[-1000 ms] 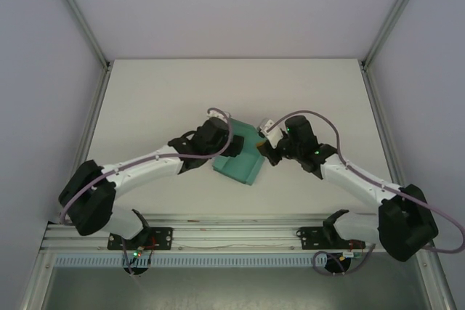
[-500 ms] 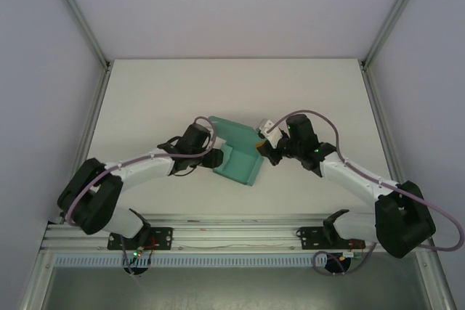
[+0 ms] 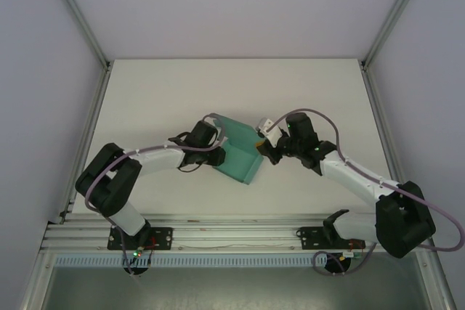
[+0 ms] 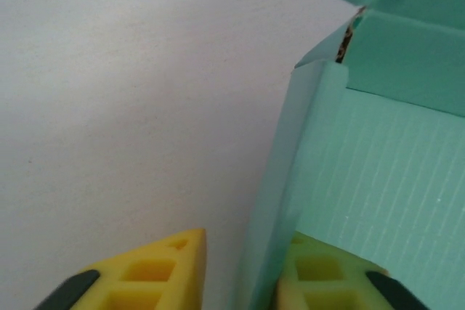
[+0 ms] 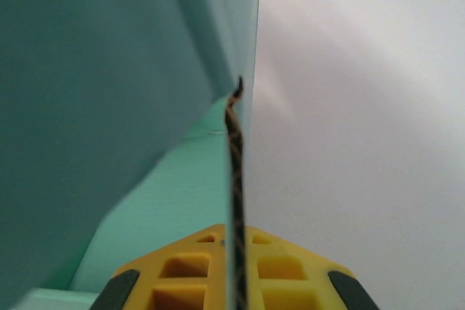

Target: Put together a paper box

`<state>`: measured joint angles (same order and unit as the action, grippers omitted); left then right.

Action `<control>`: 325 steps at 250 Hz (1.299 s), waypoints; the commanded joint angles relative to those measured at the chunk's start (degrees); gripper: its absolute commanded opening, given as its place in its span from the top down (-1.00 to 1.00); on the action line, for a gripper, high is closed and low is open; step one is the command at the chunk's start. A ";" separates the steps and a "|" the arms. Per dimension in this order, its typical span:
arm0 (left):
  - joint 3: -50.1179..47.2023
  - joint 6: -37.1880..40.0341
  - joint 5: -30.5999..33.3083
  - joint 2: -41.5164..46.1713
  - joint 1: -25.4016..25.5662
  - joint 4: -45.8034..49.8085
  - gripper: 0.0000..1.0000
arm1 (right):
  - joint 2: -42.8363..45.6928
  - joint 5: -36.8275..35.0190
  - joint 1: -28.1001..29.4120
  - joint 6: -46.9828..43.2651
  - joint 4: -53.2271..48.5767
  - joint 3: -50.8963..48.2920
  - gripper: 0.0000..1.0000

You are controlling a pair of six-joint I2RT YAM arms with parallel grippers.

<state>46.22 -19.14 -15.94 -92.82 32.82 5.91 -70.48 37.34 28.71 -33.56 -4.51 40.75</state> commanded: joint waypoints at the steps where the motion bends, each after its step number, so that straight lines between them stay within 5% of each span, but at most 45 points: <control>1: 0.90 0.59 10.33 -2.27 0.52 3.35 0.71 | 0.43 0.95 -0.23 -0.74 -0.54 2.58 1.00; 64: 6.42 -0.33 37.57 -9.67 10.29 8.29 1.00 | 0.27 1.47 -0.19 0.07 -2.34 3.32 1.00; 109: 11.70 -5.39 46.16 -19.32 11.96 18.47 1.00 | 0.49 0.22 -0.21 0.79 -3.17 3.54 1.00; 198: 8.39 -3.47 38.94 -11.71 12.71 14.68 1.00 | 0.22 -1.59 -0.27 1.57 -2.52 3.37 1.00; 219: 6.97 -2.33 32.70 -6.59 12.60 11.48 0.46 | -0.47 -1.48 -0.57 1.18 -1.63 3.29 1.00; 285: 5.52 -3.17 23.63 5.45 12.01 10.29 -0.45 | -2.38 3.33 -1.33 -5.23 1.71 2.14 1.00; 306: 3.80 -3.75 21.02 8.97 11.44 9.07 -0.98 | -3.54 3.77 -1.33 -6.92 2.32 2.59 1.00; 325: 2.08 -4.50 19.75 12.09 10.31 8.50 -1.00 | -5.54 4.12 -1.34 -8.08 2.75 3.70 0.99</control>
<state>51.16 -22.22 7.73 -85.01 44.82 14.50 -73.82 39.07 27.68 -38.04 -4.08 42.35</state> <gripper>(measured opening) 0.988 0.065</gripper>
